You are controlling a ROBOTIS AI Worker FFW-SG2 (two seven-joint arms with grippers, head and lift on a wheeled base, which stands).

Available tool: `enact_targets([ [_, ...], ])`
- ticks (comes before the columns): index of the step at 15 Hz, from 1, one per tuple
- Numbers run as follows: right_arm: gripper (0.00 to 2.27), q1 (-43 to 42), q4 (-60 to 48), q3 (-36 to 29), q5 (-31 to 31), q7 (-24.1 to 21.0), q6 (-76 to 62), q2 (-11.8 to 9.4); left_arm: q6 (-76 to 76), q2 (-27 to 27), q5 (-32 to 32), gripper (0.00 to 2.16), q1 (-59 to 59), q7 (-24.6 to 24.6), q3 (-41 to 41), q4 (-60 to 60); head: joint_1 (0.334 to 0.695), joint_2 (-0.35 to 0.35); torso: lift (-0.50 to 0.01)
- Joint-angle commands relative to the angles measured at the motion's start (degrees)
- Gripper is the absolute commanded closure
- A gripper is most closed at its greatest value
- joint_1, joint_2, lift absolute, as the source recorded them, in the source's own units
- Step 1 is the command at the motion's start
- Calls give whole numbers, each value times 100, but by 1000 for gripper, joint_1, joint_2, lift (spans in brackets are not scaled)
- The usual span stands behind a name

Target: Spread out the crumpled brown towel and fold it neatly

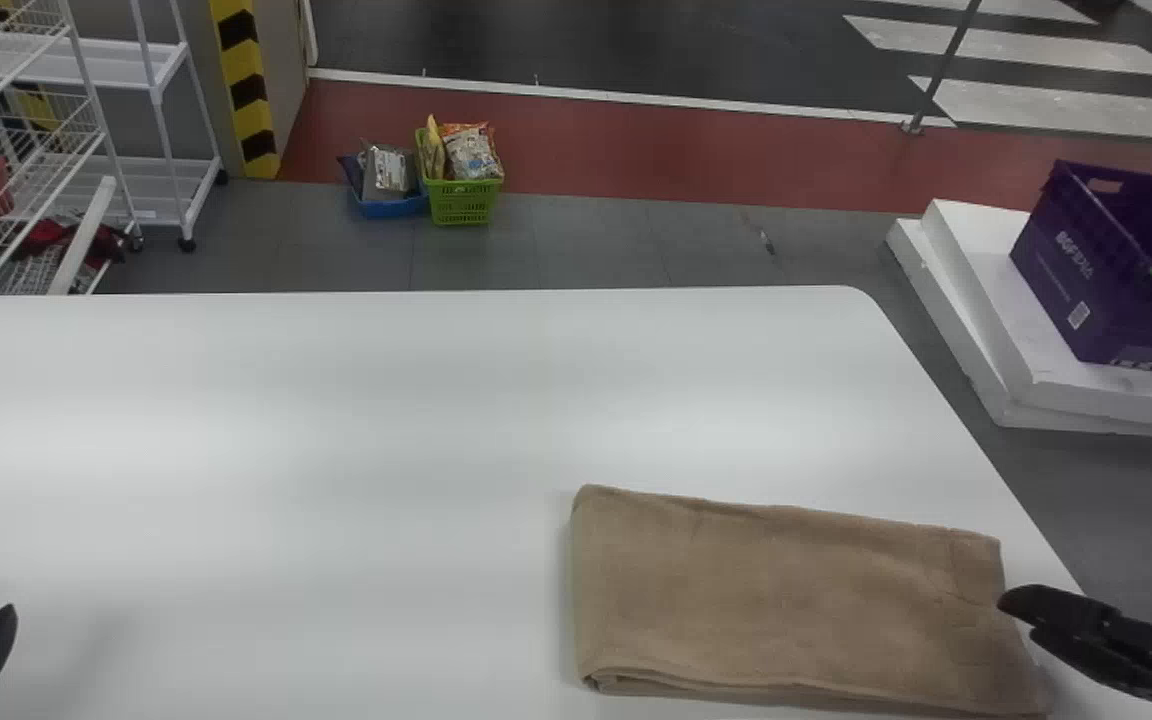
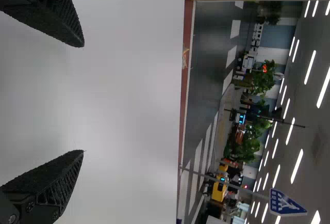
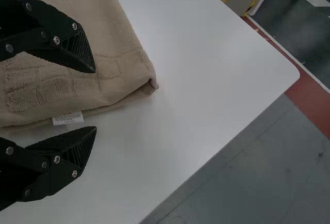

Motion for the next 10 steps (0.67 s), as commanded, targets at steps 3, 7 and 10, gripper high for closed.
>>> enact_targets([
  [3, 539, -63, 130, 267, 185, -34, 12, 31, 0, -15, 9, 73, 0, -4, 0, -7, 695, -163, -128],
  [7, 593, -98, 156, 355, 185, -51, 12, 57, -17, -15, 9, 73, 0, -4, 9, 2, 695, -146, -128],
  [10, 768, -125, 165, 373, 185, -51, 12, 75, -17, -15, 9, 73, 0, 5, 9, 20, 695, -139, -128],
])
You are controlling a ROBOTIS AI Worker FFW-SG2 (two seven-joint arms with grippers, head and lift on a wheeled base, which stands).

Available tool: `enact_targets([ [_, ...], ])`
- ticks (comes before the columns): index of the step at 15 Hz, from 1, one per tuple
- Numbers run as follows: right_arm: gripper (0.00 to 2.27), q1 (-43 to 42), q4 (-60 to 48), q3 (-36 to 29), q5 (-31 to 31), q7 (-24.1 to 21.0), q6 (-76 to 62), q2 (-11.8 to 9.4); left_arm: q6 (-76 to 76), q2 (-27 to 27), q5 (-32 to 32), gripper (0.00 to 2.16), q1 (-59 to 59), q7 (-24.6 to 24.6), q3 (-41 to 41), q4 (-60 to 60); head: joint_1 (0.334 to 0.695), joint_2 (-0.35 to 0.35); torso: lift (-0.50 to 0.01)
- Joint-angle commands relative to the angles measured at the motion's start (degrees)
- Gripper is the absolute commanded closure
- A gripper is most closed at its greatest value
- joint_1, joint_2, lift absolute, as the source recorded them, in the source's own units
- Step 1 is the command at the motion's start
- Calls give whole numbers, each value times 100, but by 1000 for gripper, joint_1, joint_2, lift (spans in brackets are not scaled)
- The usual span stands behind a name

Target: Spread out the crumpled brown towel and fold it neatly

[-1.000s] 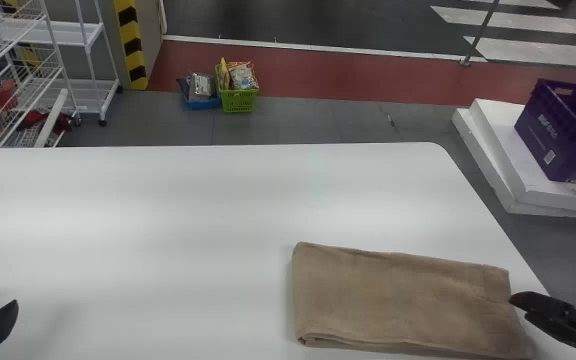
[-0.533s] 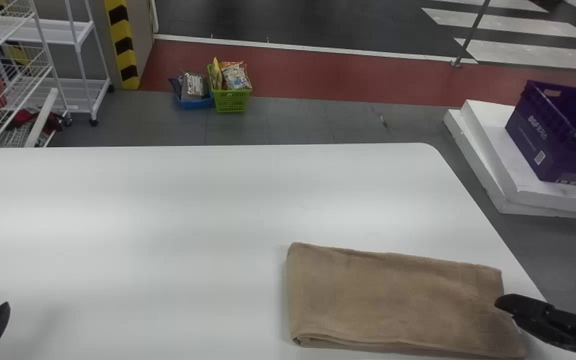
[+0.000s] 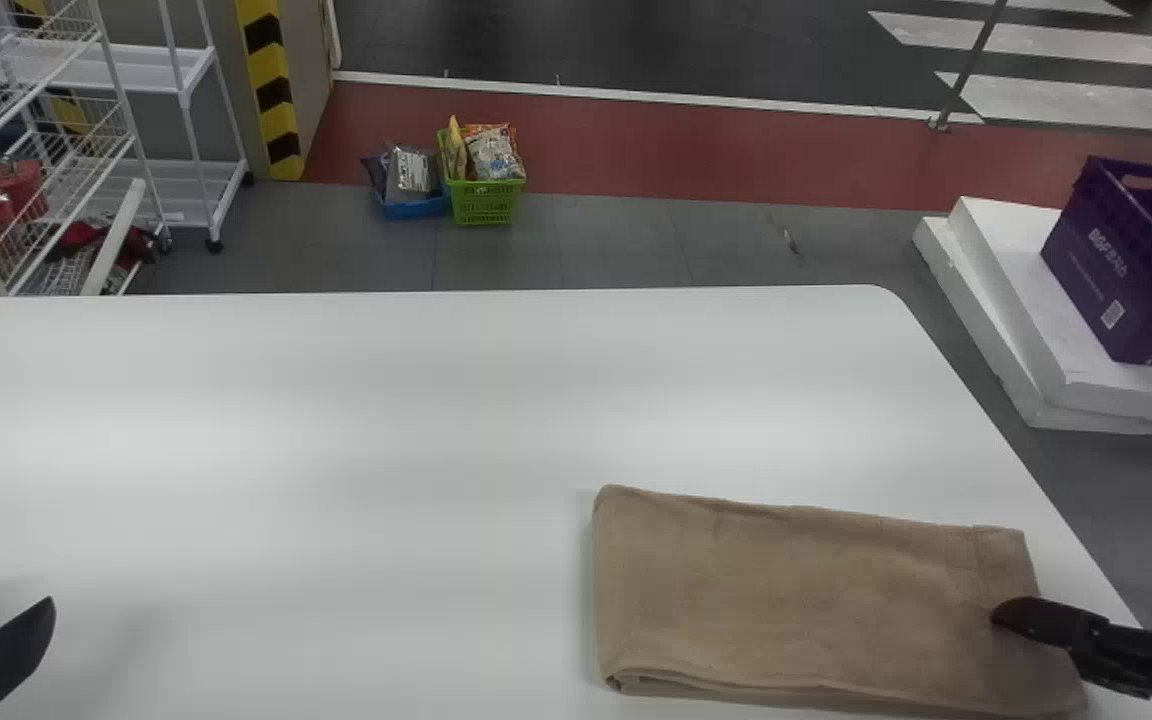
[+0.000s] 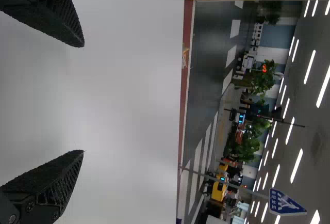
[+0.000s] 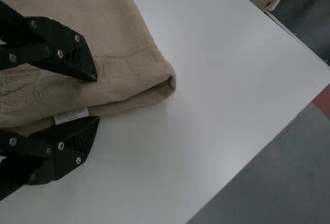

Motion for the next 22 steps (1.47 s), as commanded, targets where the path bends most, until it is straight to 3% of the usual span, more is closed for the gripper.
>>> enact_targets([
  [1, 768, -27, 16, 12, -1, 1, 12, 16, -1, -15, 0, 73, -4, 4, -6, 7, 695, -135, -128],
  [4, 812, -45, 78, 21, -1, -8, 12, 16, -18, -15, -9, 73, -4, -5, 2, 16, 695, -132, -128],
  [5, 954, -54, 96, -5, -27, -8, 12, 16, -18, -15, -9, 73, -4, -5, 2, 16, 695, -130, -128],
  [12, 967, -62, 96, -357, -361, 9, 12, 113, -1, -15, -18, 73, -4, -14, -42, -54, 695, -145, -128],
  [15, 967, -71, 8, -453, -889, 18, 12, 157, -1, -15, -18, 73, 4, -14, -33, -80, 695, -137, -128],
  [22, 964, -229, -731, 109, -1170, 1, 12, 596, -1, -15, -9, 73, 31, -40, 29, -98, 695, -47, -128],
])
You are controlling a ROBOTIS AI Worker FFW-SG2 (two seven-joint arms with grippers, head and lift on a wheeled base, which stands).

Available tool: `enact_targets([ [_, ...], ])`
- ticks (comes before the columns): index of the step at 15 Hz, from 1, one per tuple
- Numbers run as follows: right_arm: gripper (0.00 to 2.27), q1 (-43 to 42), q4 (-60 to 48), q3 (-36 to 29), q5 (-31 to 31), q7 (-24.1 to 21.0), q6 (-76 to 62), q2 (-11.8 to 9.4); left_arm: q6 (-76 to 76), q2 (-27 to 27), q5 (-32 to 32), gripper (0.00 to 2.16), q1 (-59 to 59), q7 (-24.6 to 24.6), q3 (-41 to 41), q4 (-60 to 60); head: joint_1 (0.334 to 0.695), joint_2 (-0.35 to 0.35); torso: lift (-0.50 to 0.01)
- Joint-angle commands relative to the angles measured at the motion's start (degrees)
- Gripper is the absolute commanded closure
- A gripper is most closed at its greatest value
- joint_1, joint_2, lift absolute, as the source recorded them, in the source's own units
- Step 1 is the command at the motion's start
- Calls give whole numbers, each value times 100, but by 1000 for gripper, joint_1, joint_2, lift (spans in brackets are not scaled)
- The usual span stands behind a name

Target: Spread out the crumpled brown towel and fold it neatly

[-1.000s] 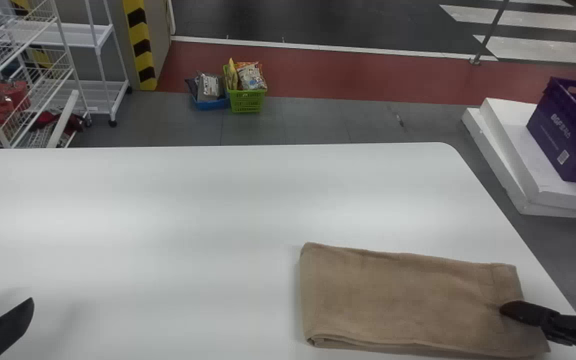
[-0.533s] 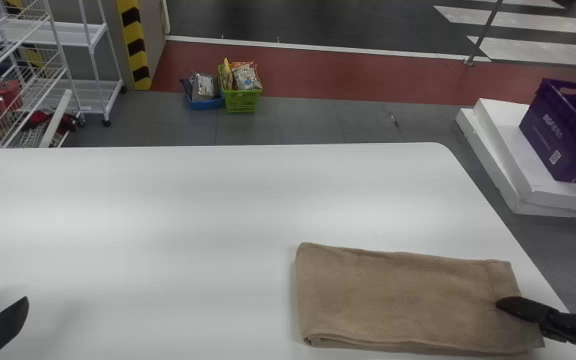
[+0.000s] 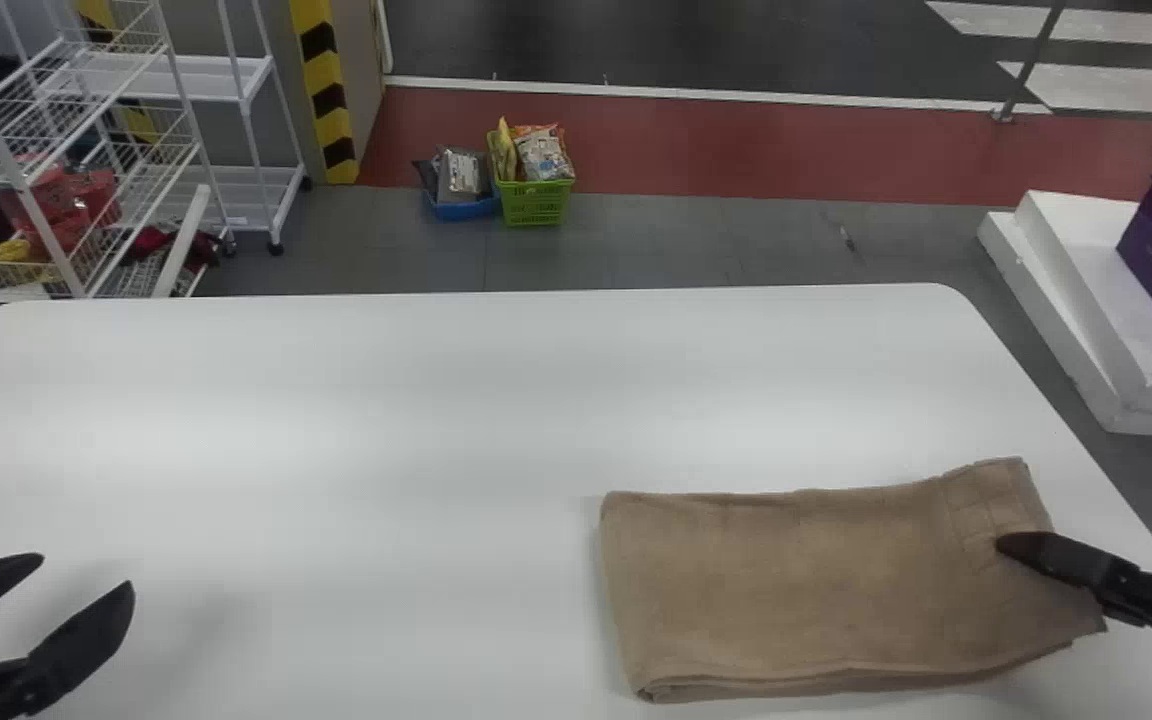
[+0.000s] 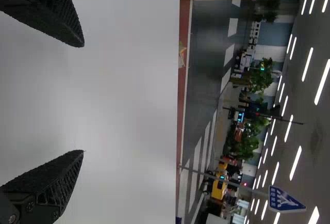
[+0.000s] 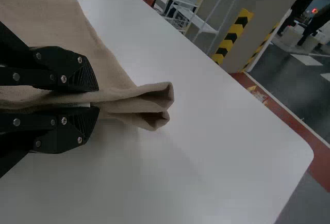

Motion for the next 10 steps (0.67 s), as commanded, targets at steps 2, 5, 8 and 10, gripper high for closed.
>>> enact_targets([
  [2, 964, -12, -393, 347, -35, -8, 12, 194, 0, -15, 9, 73, 3, -17, 35, 7, 695, -20, -128],
  [5, 964, 103, -885, 716, -35, -8, 12, 325, 0, -15, 36, 73, 12, -44, 70, 7, 695, 34, -128],
  [8, 964, 261, -1298, 1085, -17, -8, 12, 378, 0, -15, 45, 73, 12, -44, 70, 7, 695, 87, -128],
  [10, 964, 410, -1465, 1401, 36, -8, 12, 387, 0, -15, 45, 73, 12, -44, 70, 16, 695, 111, -128],
])
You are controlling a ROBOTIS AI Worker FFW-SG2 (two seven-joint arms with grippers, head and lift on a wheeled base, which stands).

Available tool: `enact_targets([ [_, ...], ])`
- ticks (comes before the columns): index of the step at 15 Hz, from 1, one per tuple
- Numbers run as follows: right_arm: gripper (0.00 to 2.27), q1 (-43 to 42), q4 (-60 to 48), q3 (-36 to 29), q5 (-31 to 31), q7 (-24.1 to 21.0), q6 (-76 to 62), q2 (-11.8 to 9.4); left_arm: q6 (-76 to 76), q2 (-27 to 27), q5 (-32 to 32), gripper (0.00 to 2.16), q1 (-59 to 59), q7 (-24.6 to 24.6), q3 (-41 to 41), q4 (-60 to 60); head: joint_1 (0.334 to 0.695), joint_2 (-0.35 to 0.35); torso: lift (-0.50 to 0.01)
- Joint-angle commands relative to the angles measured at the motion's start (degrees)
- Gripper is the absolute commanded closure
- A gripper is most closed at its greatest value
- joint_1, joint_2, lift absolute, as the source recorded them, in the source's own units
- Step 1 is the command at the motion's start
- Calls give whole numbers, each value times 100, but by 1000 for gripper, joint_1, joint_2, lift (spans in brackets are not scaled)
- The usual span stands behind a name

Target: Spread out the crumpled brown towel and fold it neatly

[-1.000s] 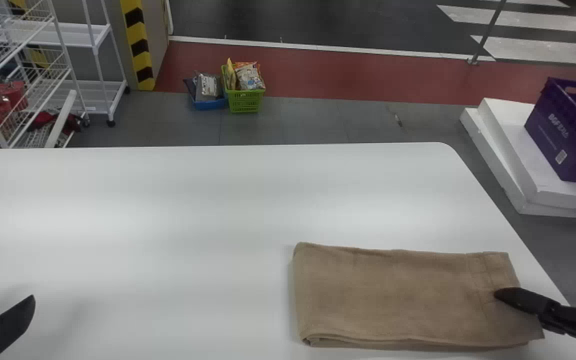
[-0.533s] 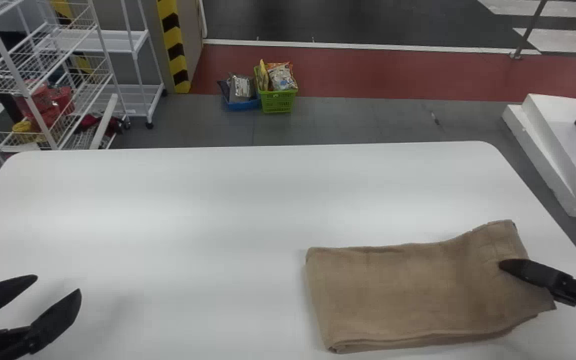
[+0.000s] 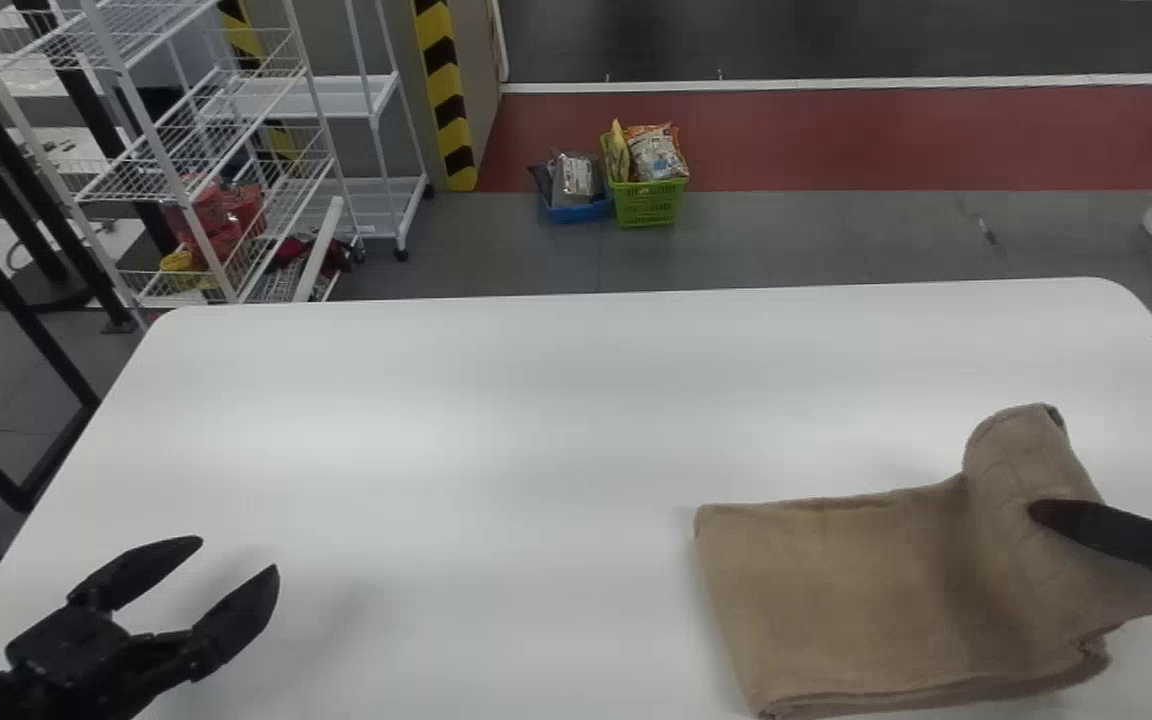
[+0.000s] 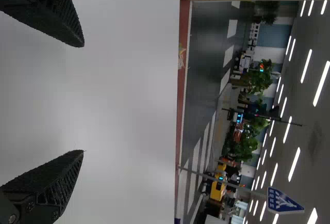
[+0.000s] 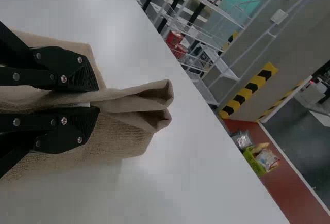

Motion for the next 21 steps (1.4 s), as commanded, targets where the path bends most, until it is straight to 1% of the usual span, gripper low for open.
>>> enact_targets([
  [1, 964, 147, -134, 383, 97, -2, 12, 22, 0, -15, 0, 73, 0, 0, 0, 13, 695, 122, -128],
  [2, 964, 173, -143, 515, 124, -11, 12, 22, 0, -15, 0, 73, 0, 0, 0, 13, 695, 148, -128],
  [5, 964, 200, -196, 866, 291, -20, 12, 128, 0, -15, 0, 73, 0, 0, 18, 22, 695, 180, -128],
  [6, 964, 200, -196, 990, 352, -29, 12, 136, 0, -15, 9, 73, 0, 0, 26, 31, 695, 203, -128],
  [8, 964, 200, -196, 1306, 537, -46, 12, 154, 0, -15, 18, 73, 0, -9, 26, 40, 695, 222, -128],
  [12, 964, 200, -134, 1737, 651, -301, 12, 180, 0, -15, 44, 73, 0, -26, 62, 66, 695, 262, -128],
  [16, 964, 209, -187, 1877, 651, -328, 12, 233, 0, -15, 62, 73, 0, -35, 79, 75, 695, 296, -128],
  [21, 964, 235, -293, 1939, 537, -319, 12, 277, 0, -15, 62, 73, 0, -35, 97, 84, 695, 314, -128],
])
